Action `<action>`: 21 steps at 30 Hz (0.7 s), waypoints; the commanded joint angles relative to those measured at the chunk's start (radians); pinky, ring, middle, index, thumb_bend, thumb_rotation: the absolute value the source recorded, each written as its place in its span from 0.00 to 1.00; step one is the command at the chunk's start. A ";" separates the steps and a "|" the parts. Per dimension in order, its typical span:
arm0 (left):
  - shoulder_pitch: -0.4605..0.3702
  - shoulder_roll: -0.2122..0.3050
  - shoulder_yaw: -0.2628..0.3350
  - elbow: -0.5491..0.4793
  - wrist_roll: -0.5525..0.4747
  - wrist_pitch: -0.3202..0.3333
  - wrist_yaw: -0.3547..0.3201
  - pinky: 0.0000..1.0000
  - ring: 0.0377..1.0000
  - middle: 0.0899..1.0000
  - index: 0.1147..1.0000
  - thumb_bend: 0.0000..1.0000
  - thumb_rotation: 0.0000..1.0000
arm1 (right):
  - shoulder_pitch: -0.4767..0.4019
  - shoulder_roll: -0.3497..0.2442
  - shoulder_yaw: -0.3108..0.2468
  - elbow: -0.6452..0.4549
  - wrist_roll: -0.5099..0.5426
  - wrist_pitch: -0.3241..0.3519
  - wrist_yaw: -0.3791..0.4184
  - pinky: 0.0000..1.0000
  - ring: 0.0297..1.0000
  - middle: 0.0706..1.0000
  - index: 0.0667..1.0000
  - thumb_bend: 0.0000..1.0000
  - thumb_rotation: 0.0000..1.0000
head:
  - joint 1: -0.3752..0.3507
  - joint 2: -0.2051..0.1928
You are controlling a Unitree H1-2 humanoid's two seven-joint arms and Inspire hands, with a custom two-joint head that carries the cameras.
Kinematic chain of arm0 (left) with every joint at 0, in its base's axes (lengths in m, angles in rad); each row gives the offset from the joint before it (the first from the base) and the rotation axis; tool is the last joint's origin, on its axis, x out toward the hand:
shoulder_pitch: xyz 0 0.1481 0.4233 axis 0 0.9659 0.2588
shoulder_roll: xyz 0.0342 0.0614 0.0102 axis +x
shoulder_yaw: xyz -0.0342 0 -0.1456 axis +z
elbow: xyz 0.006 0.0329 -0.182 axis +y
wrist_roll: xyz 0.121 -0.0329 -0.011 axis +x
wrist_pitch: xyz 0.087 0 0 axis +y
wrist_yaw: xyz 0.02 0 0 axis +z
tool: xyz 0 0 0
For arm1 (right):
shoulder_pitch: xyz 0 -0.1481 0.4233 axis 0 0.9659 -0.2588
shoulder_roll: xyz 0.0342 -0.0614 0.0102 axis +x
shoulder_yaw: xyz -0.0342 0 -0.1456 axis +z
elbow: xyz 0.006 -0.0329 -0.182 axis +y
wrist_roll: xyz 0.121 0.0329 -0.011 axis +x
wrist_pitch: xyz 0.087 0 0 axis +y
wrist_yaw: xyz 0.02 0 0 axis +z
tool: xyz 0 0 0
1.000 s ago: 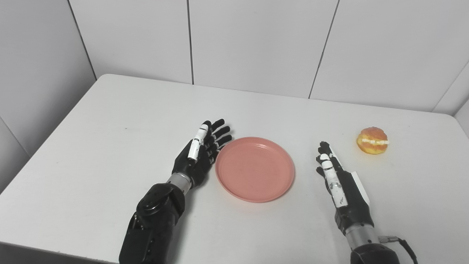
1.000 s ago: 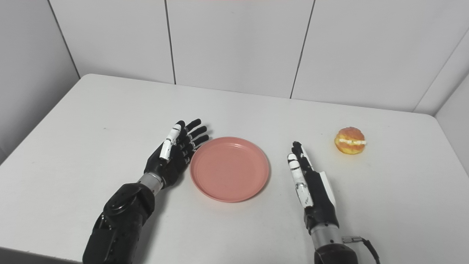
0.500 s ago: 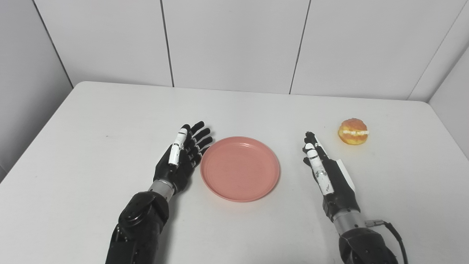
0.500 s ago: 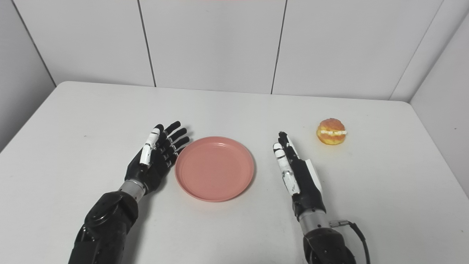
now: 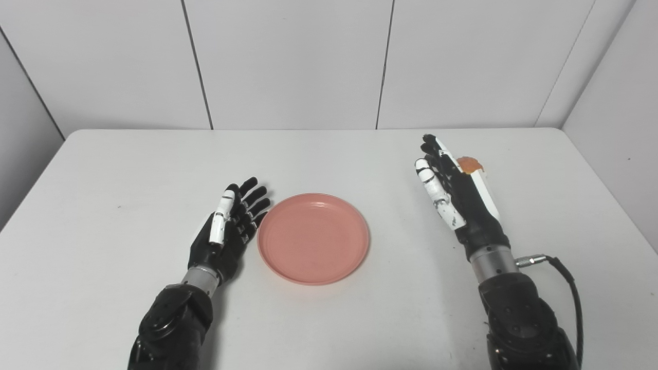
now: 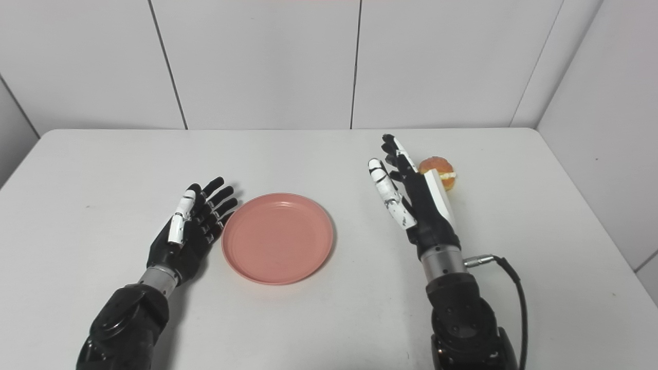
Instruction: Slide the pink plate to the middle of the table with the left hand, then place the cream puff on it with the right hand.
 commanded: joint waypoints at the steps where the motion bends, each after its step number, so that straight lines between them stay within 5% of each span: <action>1: -0.006 0.012 0.004 -0.037 0.016 -0.042 0.000 0.91 0.91 0.91 0.88 0.39 1.00 | -0.048 -0.016 -0.014 -0.028 -0.044 -0.007 0.010 0.79 0.86 0.90 0.93 0.56 0.92 | -0.009 -0.003; 12: 0.064 0.054 0.006 -0.090 0.044 -0.132 -0.029 0.96 0.94 0.93 0.92 0.41 1.00 | -0.119 -0.105 -0.037 0.025 -0.097 -0.058 0.010 0.78 0.86 0.89 0.91 0.63 0.71 | -0.055 -0.027; 21: 0.142 0.064 -0.013 -0.116 0.080 -0.183 -0.029 0.94 0.93 0.92 0.89 0.42 1.00 | -0.211 -0.247 0.013 0.071 -0.225 -0.031 0.097 0.77 0.87 0.91 0.91 0.76 0.61 | -0.079 -0.036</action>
